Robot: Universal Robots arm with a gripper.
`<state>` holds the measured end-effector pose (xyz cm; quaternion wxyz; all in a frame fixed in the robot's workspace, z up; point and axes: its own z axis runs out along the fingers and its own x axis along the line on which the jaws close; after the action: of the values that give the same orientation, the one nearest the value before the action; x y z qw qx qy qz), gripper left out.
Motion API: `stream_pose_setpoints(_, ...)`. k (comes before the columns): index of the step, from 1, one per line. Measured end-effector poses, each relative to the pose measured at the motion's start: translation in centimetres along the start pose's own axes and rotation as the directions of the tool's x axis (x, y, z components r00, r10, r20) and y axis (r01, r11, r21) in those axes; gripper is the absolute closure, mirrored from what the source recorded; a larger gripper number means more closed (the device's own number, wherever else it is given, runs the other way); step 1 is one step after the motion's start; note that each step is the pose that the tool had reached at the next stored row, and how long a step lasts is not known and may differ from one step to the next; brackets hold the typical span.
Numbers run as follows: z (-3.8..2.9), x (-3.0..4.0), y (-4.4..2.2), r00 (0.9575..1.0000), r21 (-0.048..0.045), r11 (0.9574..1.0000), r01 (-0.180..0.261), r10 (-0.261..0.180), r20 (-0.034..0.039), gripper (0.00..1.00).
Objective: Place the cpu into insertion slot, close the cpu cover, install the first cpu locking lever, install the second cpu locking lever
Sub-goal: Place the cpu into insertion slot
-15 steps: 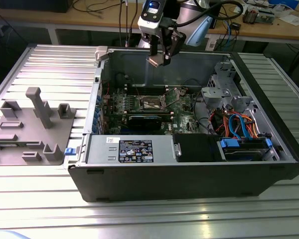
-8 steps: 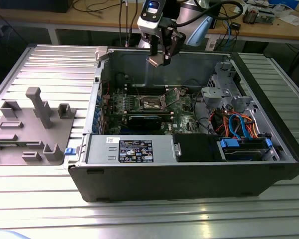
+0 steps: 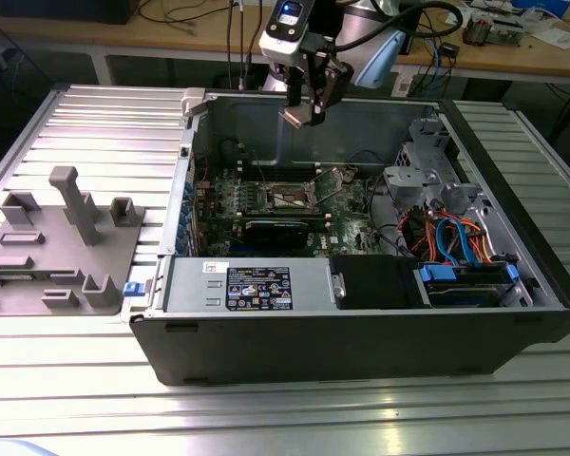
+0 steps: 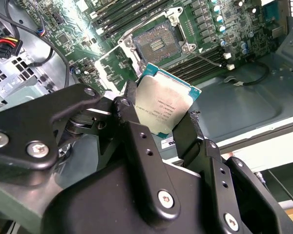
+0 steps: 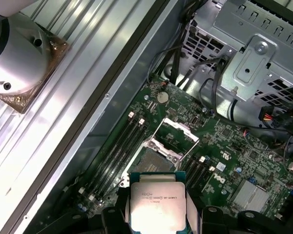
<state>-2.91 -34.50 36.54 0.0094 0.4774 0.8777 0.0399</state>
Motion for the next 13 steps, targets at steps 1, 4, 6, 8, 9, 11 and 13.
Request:
stream_pose_setpoints(1, 0.00, 0.00, 0.00, 1.0000, -0.0001, 1.0000, -0.003, 0.003, 0.0003, 0.46)
stream_pose_setpoints(4, 0.02, 0.00, 0.00, 0.9998, -0.0004, 0.9998, -0.018, 0.018, 0.0014, 0.46)
stream_pose_setpoints(6, 0.03, 0.00, 0.00, 0.9997, -0.0005, 0.9997, -0.025, 0.025, 0.0020, 0.46)
stream_pose_setpoints(8, 0.07, 0.00, 0.00, 0.9994, -0.0008, 0.9994, -0.034, 0.034, 0.0027, 0.46)
stream_pose_setpoints(9, 0.08, 0.00, 0.00, 0.9991, -0.0010, 0.9991, -0.042, 0.042, 0.0033, 0.46)
stream_pose_setpoints(11, 0.12, 0.00, -0.01, 0.9984, -0.0013, 0.9984, -0.057, 0.057, 0.0045, 0.46)
stream_pose_setpoints(13, 0.18, 0.00, -0.01, 0.9973, -0.0017, 0.9973, -0.074, 0.074, 0.0059, 0.46)
